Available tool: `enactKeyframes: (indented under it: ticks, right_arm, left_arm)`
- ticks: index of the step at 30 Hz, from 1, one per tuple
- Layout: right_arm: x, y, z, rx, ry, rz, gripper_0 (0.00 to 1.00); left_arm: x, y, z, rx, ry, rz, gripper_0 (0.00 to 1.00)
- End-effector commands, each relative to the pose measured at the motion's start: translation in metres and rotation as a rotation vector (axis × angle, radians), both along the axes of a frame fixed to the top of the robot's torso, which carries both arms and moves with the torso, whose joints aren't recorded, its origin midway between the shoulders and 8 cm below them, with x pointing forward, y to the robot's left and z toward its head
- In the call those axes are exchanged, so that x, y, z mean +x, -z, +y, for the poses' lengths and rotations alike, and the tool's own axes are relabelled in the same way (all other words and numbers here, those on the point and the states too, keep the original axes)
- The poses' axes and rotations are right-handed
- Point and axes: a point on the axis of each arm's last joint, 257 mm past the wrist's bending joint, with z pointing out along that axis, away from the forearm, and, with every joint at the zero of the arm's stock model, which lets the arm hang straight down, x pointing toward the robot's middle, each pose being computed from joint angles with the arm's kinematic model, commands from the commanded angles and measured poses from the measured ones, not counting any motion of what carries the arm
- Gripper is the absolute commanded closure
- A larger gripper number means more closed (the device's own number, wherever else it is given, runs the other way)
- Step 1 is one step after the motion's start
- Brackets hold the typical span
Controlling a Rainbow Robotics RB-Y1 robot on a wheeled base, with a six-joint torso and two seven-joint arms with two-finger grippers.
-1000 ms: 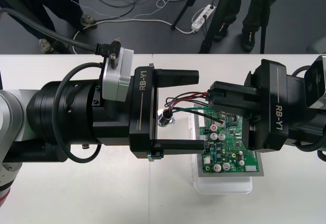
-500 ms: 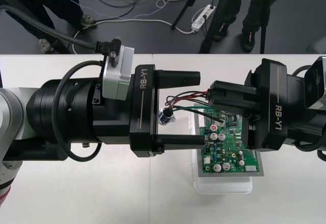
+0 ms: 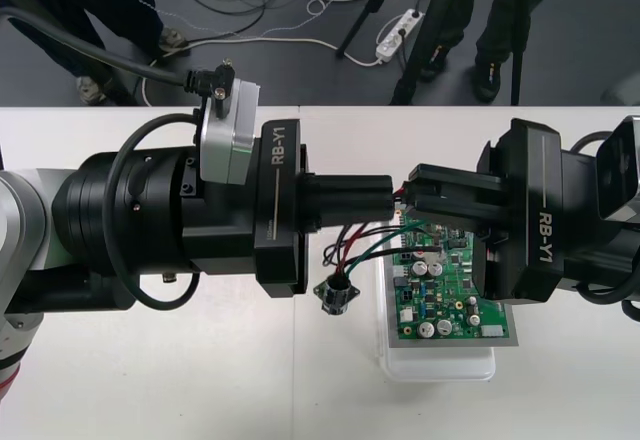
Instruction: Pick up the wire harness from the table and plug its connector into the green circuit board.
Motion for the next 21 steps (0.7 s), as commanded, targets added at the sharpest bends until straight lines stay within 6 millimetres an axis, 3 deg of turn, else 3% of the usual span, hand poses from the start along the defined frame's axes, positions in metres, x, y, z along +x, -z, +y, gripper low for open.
enactKeyframes:
  ticks: [1, 21]
  right_arm:
    - [-0.0045, -0.0121, 0.0067, 0.015, -0.006, -0.053, 1.00]
    - [0.0003, -0.0133, 0.0065, 0.023, 0.011, -0.048, 1.00]
  left_arm:
    - [-0.0190, -0.0049, -0.0023, 0.030, 0.071, 0.027, 1.00]
    - [-0.0180, -0.0044, -0.0012, 0.033, 0.068, 0.032, 1.00]
